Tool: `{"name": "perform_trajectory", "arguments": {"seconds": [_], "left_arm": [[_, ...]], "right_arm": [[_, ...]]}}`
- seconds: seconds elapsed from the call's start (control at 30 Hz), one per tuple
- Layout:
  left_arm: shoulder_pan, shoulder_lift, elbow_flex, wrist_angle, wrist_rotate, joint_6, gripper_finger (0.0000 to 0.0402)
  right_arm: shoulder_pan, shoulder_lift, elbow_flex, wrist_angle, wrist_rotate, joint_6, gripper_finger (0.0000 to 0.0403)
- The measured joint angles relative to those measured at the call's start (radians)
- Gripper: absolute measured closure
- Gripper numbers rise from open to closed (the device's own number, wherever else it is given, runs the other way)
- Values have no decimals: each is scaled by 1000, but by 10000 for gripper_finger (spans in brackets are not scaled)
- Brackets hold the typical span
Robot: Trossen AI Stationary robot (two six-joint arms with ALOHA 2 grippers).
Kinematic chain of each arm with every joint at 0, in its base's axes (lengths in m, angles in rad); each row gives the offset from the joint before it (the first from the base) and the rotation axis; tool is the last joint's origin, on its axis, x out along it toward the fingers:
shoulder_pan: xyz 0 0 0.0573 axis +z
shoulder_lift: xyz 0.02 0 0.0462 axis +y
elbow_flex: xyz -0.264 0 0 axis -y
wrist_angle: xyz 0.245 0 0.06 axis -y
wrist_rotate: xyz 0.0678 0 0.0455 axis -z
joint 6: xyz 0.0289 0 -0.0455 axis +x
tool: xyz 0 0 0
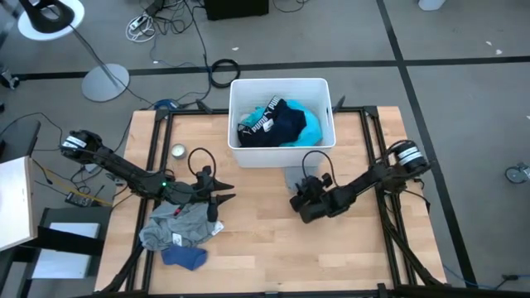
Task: Sort clothes
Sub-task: Put the gray sock into the white laundry bin
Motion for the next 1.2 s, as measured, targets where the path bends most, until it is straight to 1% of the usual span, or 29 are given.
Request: {"name": "perform_trajectory", "arguments": {"seconds": [0.07,0.1,0.17,0.23,0.27,0.3,0.33,0.47,0.6,0.7,0.8,0.87,0.9,1.0,1.07,1.13,1.2], "left_arm": [[0,0,0,1,0,-1,255],[0,0,0,-1,0,-1,255],[0,0,0,-3,0,-1,255],[0,0,0,-9,0,-2,255],[0,0,0,-12,0,-3,255],[0,0,0,-12,0,-3,255],[0,0,0,-12,0,-3,255],[0,0,0,-16,0,-3,255],[0,0,0,-8,0,-3,255],[0,0,0,-10,0,-3,255],[0,0,0,-12,0,-2,255],[0,0,0,-11,0,-2,255],[0,0,0,-11,0,-1,255],[0,0,0,-11,0,1,255],[0,0,0,-11,0,4,255],[0,0,0,-11,0,4,255],[0,0,0,-12,0,4,255]], "right_arm": [[-15,56,-5,94,27,-4,254],[-18,75,-3,122,29,-11,264],[-18,86,15,156,9,-55,307],[-5,56,40,156,-50,-158,368],[5,34,53,147,-85,-232,383],[12,7,67,134,-136,-296,385],[16,-28,82,126,-149,-350,385],[20,-198,171,147,-123,-606,395],[11,-337,275,139,-98,-889,395],[-16,-417,365,152,-47,-1107,396],[-66,-457,438,164,59,-1242,390],[-115,-481,472,170,131,-1266,381],[-145,-490,481,174,149,-1267,376],[-244,-499,482,164,146,-1252,364],[-307,-489,482,147,131,-1195,356],[-363,-486,481,86,74,-1092,345],[-415,-486,481,-5,-48,-950,330]]}}
